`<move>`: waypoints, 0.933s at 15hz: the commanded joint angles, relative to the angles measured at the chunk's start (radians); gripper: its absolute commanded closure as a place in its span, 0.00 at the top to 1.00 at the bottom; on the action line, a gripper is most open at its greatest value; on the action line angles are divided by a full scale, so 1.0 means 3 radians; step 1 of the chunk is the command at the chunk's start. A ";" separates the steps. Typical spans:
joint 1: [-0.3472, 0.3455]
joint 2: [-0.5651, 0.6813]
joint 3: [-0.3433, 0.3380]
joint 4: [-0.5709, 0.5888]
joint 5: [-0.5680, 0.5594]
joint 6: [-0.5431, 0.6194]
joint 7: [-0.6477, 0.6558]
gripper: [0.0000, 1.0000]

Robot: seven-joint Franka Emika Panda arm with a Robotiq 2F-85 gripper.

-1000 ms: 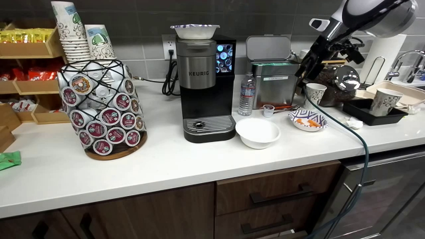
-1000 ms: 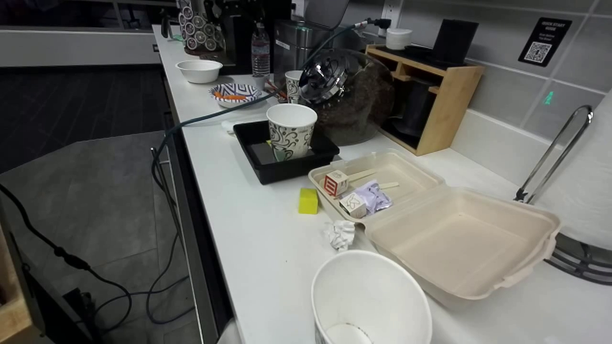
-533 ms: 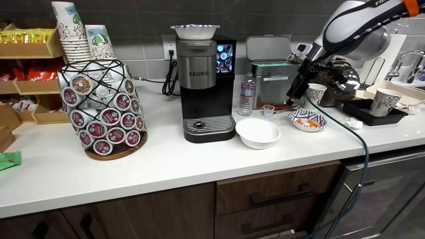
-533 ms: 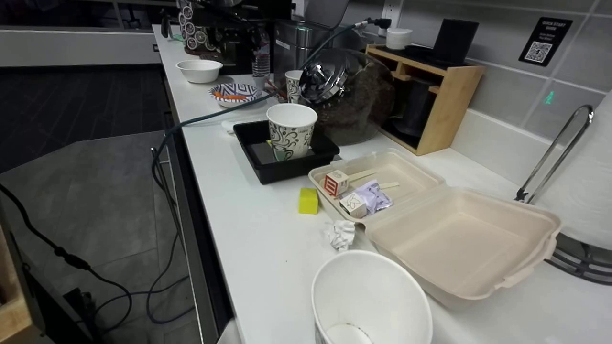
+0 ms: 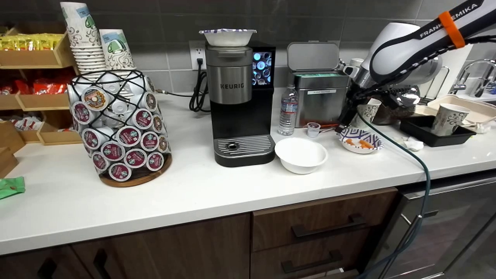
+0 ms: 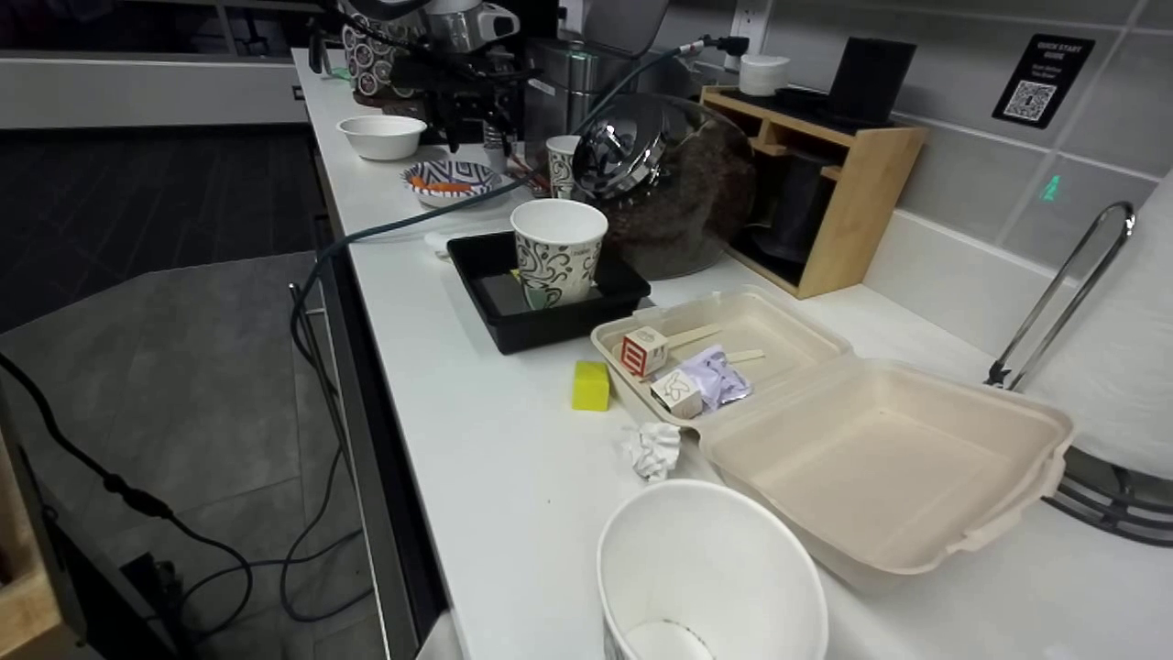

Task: Put the silver spoon in the white bowl.

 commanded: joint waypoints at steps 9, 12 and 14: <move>-0.0019 0.0340 -0.0020 0.0347 -0.0331 0.0049 0.0676 1.00; -0.0033 0.0421 -0.0008 0.0477 -0.0356 0.0044 0.0834 1.00; -0.0032 0.0477 -0.0024 0.0568 -0.0387 0.0023 0.0927 1.00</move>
